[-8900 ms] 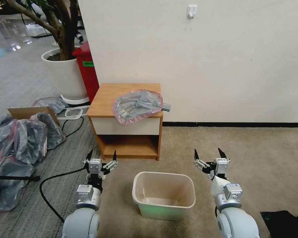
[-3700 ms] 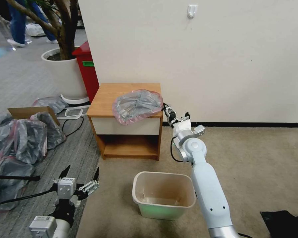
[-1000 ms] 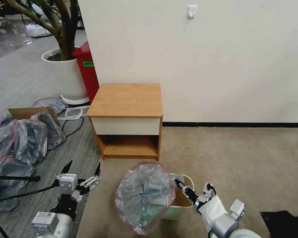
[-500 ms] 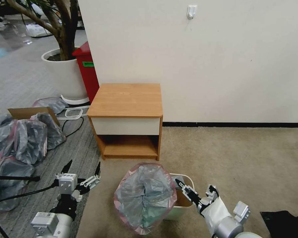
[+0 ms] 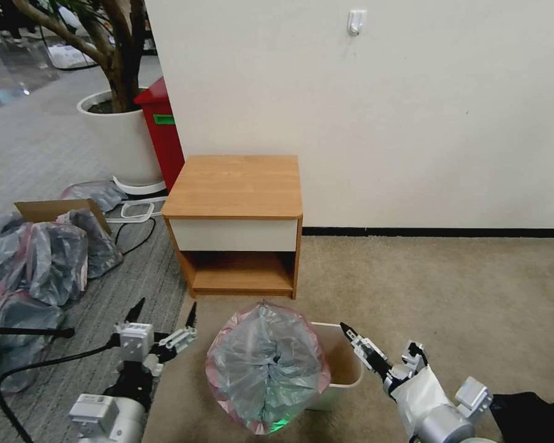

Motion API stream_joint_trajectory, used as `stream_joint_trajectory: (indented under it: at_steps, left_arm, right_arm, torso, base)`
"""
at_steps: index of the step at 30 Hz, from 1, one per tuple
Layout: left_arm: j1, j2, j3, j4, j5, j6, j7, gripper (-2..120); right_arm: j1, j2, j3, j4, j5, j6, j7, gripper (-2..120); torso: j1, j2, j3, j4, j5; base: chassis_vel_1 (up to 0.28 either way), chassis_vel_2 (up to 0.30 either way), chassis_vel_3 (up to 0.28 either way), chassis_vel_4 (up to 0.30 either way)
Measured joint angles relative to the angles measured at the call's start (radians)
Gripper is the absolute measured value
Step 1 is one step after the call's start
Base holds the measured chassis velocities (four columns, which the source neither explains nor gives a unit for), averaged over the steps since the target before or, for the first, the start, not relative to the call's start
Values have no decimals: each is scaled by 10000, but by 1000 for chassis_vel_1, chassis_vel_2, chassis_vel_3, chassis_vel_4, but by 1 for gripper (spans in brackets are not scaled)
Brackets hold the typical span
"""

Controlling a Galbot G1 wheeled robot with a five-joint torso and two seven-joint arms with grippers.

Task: Pick up the garbage bag from the table and place it over the trash can.

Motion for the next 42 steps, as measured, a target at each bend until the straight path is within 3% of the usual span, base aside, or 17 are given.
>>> stream_joint_trajectory:
  at_steps: [6, 9, 13, 17, 19, 25, 42]
  left_arm:
    - [-208, 354, 1043, 92, 329, 1098, -491, 100]
    - [-414, 468, 1608, 197, 406, 1986, -1226, 100]
    - [-591, 536, 1985, 363, 388, 2603, -1812, 97]
    - [-831, 584, 2320, 545, 337, 2838, -2142, 90]
    - [-1022, 603, 2665, 645, 232, 2978, -2307, 78]
    - [-1420, 553, 3231, 929, 153, 3301, -2507, 60]
    - [-2824, 144, 4363, 1976, -78, 4464, -3180, 52]
  right_arm:
    - [8, 289, -60, 136, -296, 130, 183, 100]
    - [16, 410, -65, 179, -367, 154, 303, 100]
    - [60, 572, -150, 184, -485, 200, 434, 100]
    - [69, 718, -268, 165, -693, 238, 479, 100]
    - [73, 848, -399, 94, -892, 278, 503, 100]
    - [213, 952, -670, -22, -1239, 389, 668, 100]
    - [341, 1020, -841, -177, -1309, 550, 1119, 100]
  torso:
    - [0, 0, 0, 0, 0]
    - [1, 0, 0, 0, 0]
    - [1, 0, 0, 1, -1]
    - [1, 0, 0, 0, 0]
    - [1, 0, 0, 0, 0]
    - [1, 0, 0, 0, 0]
    - [1, -1, 0, 0, 1]
  base:
    - [0, 0, 0, 0]
    - [0, 0, 0, 0]
    - [0, 0, 0, 0]
    - [0, 0, 0, 0]
    - [0, 0, 0, 0]
    - [0, 0, 0, 0]
    - [0, 0, 0, 0]
